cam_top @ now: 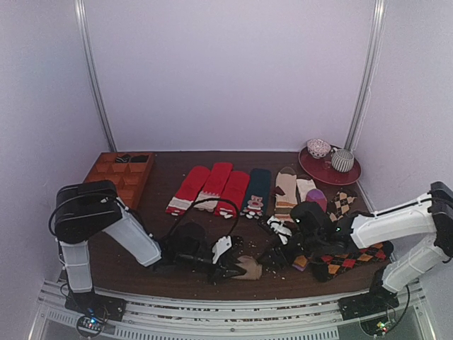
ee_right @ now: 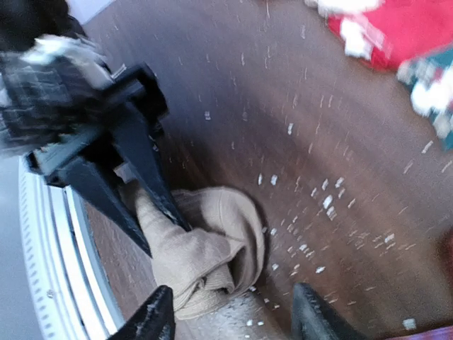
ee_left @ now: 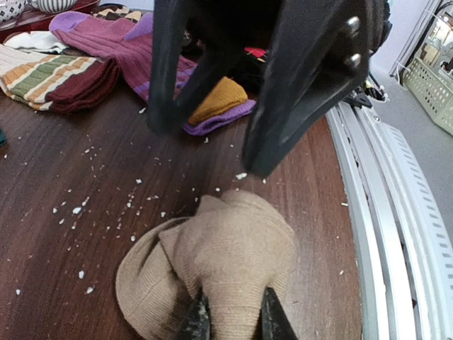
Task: Roll the socks
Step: Roll a pair of socks at the center of the board.
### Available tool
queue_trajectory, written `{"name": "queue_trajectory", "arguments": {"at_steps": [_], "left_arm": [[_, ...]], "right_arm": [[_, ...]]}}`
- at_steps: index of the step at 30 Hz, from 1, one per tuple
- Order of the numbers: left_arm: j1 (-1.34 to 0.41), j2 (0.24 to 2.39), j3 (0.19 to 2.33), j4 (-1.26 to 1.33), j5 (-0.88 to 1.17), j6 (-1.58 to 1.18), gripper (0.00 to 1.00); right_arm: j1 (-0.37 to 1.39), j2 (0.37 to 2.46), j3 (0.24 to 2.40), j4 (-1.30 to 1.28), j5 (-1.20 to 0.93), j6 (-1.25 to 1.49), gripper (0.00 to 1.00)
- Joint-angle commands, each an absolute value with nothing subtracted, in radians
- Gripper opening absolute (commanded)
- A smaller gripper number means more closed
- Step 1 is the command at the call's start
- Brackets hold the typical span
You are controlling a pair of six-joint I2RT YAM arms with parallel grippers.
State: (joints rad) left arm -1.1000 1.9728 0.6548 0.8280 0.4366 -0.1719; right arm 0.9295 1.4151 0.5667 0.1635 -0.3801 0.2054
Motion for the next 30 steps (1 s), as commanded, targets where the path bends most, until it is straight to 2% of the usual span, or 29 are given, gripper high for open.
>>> {"name": "queue_trajectory", "arguments": {"at_steps": [1, 9, 20, 26, 30], "left_arm": [[-1.101, 2.092, 0.577, 0.529, 0.429, -0.255, 0.03], [-1.098, 2.097, 0.58, 0.496, 0.43, -0.265, 0.03], [-1.098, 2.1, 0.602, 0.456, 0.425, -0.245, 0.03], [-1.098, 2.106, 0.614, 0.444, 0.423, -0.24, 0.04], [-1.098, 2.114, 0.622, 0.438, 0.422, -0.236, 0.04]], "right_arm": [[1.009, 1.267, 0.465, 0.307, -0.144, 0.035, 0.61], [1.149, 1.311, 0.467, 0.335, -0.104, -0.146, 0.66], [1.172, 1.436, 0.511, 0.338, -0.08, -0.195, 0.67], [1.173, 1.488, 0.533, 0.343, -0.101, -0.195, 0.63], [1.175, 1.526, 0.546, 0.322, -0.114, -0.177, 0.56]]}}
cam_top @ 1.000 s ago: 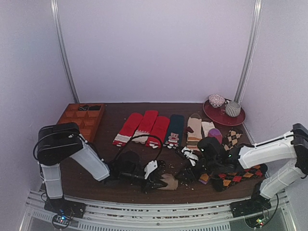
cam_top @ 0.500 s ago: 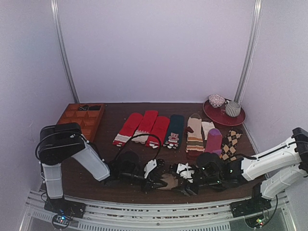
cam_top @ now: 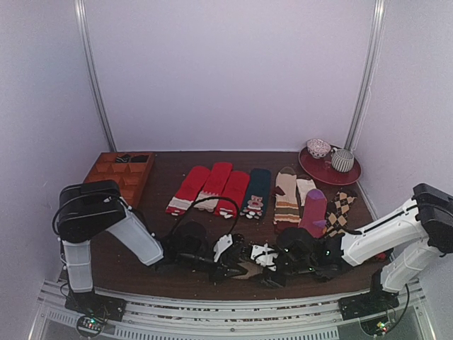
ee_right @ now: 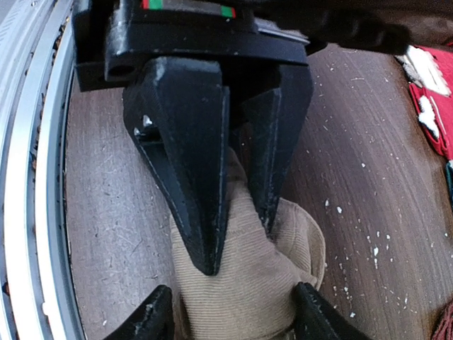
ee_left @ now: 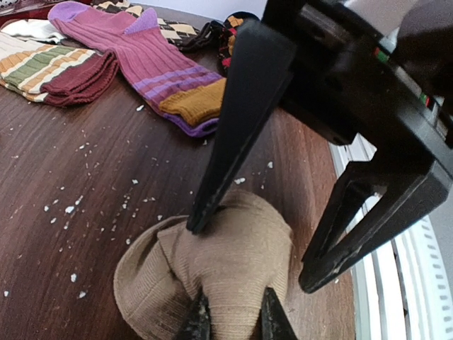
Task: Roll the socks
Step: Roll a pair of socks at the center of the board.
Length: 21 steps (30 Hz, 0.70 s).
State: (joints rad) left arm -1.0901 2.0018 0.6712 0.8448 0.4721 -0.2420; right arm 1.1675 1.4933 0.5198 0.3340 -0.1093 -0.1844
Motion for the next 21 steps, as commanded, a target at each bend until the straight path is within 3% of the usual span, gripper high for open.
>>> {"name": "queue_trajectory", "arguments": {"at_steps": [1, 6, 11, 14, 17, 19, 21], "left_arm": [[-1.098, 2.115, 0.623, 0.437, 0.421, -0.235, 0.04], [-1.098, 2.114, 0.627, 0.436, 0.409, -0.229, 0.06], [-1.098, 2.079, 0.617, 0.471, 0.385, -0.218, 0.17], [-1.098, 2.019, 0.609, 0.493, 0.337, -0.183, 0.3], [-1.098, 1.925, 0.606, 0.497, 0.254, -0.127, 0.34], [-1.098, 1.86, 0.6, 0.498, 0.215, -0.083, 0.44], [-1.098, 1.792, 0.583, 0.501, 0.176, -0.035, 0.47]], "right_arm": [[1.176, 1.537, 0.549, 0.314, -0.116, -0.171, 0.55], [1.177, 1.574, 0.565, 0.267, -0.13, -0.125, 0.4], [1.177, 1.605, 0.562, 0.232, -0.137, -0.06, 0.25], [1.176, 1.625, 0.556, 0.23, -0.157, -0.026, 0.22], [1.176, 1.646, 0.555, 0.218, -0.188, -0.002, 0.22], [1.174, 1.66, 0.562, 0.201, -0.221, 0.008, 0.22], [1.168, 1.678, 0.583, 0.172, -0.26, 0.011, 0.22]]}}
